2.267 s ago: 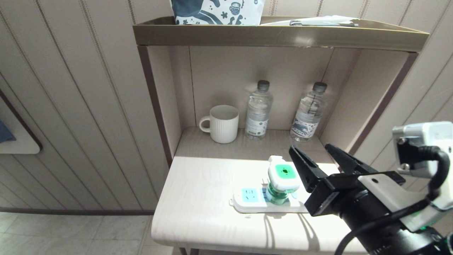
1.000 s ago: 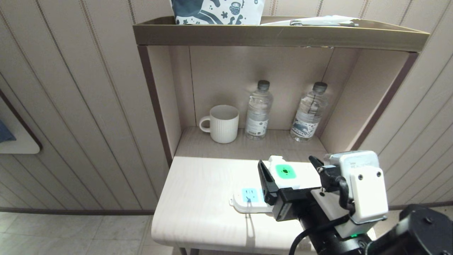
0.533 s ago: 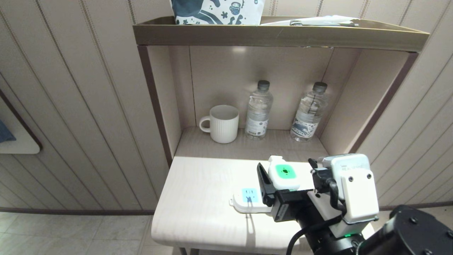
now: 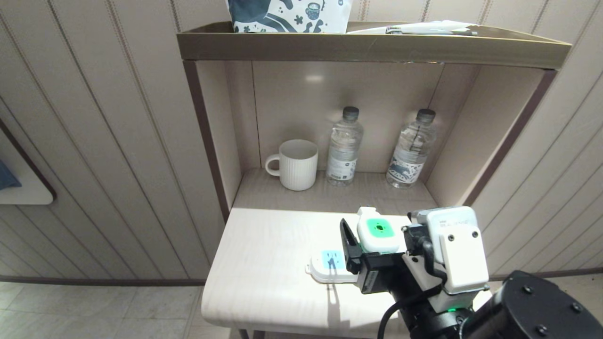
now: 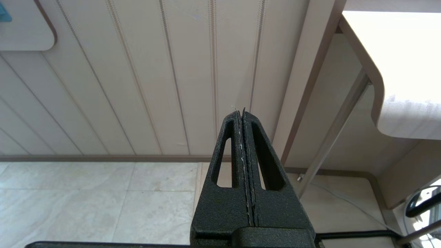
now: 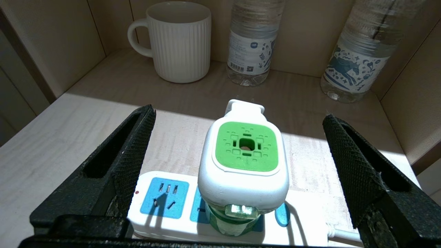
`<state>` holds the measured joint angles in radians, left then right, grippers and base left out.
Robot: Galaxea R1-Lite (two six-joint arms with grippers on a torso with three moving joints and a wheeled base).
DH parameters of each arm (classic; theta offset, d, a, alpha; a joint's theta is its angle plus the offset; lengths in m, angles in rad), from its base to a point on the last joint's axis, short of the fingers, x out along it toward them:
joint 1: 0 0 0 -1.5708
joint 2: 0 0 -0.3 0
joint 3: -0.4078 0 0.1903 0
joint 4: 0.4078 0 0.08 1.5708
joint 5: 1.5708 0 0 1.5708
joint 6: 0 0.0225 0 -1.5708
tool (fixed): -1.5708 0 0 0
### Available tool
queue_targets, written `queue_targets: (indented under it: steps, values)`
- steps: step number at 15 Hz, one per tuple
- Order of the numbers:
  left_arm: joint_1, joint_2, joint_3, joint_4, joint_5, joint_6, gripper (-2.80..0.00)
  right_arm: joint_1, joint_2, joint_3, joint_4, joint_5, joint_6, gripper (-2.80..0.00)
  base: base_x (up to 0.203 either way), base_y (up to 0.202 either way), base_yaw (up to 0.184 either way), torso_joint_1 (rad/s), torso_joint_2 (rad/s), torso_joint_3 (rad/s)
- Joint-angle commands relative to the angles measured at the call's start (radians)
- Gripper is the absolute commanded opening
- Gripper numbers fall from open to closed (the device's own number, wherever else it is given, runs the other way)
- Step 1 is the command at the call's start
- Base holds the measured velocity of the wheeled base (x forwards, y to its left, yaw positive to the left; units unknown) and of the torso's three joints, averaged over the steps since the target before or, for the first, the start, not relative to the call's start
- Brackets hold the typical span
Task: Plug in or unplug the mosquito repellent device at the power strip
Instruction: Pick up the mosquito repellent liquid
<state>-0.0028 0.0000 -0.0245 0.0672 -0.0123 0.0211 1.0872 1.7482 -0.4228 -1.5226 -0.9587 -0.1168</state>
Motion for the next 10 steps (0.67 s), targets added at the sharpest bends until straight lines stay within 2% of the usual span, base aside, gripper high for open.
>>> queue_targets:
  steps: [1, 10]
  values:
    - [0.0, 0.0, 0.0, 0.0, 0.0, 0.0, -2.8, -0.001, 0.013, -0.001, -0.047, -0.005, -0.003, 0.0, 0.0, 0.0, 0.0, 0.0, 0.0, 0.0]
    - [0.0, 0.0, 0.0, 0.0, 0.0, 0.0, -2.8, -0.028, 0.017, -0.001, -0.047, -0.005, -0.004, 0.0, 0.0, 0.0, 0.0, 0.0, 0.0, 0.0]
